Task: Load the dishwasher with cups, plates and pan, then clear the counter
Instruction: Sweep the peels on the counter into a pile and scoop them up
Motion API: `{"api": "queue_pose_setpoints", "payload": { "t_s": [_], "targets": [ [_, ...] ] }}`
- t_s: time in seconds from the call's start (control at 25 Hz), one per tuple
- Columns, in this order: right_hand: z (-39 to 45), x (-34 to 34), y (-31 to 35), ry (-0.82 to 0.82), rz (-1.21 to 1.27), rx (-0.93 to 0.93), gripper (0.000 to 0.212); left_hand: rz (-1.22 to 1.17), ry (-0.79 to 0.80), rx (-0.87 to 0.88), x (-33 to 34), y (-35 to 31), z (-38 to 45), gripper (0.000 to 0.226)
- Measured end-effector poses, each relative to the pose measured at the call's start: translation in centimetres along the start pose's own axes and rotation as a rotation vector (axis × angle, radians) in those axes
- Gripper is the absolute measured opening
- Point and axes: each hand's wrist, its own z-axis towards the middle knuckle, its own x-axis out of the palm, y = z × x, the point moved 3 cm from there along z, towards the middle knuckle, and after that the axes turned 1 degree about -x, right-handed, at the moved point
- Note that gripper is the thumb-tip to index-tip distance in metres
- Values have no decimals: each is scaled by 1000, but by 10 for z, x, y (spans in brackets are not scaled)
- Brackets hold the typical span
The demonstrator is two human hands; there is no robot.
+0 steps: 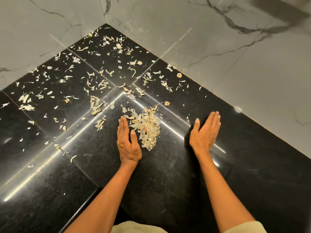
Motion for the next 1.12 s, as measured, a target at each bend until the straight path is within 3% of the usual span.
{"api": "queue_pose_setpoints", "payload": {
  "t_s": [0.08,0.16,0.28,0.36,0.48,0.6,0.76,0.92,1.04,1.12],
  "targets": [
    [2,12,6,117,-149,52,79,13,-4,-7,1,0,-1,63],
    [-9,34,42,227,-179,-130,83,21,-9,-12,1,0,-2,62],
    [-35,58,94,427,13,-453,80,49,-13,-14,1,-1,-2,59],
    [-40,55,106,512,179,-544,68,64,-16,-22,1,-2,-1,58],
    [1,34,87,297,310,-471,53,57,-18,-16,1,-2,-2,59],
    [87,12,44,141,216,-332,53,61,-20,-19,2,-2,-1,59],
    [142,15,28,290,107,-326,60,67,-19,-28,2,0,-2,57],
    [97,38,64,403,266,-378,61,65,-26,-25,3,-2,-1,56],
    [40,45,92,559,359,-561,58,70,-38,-21,2,-2,0,56],
    [39,46,99,506,435,-583,51,64,-34,-17,3,-1,-2,56]
  ]
}}
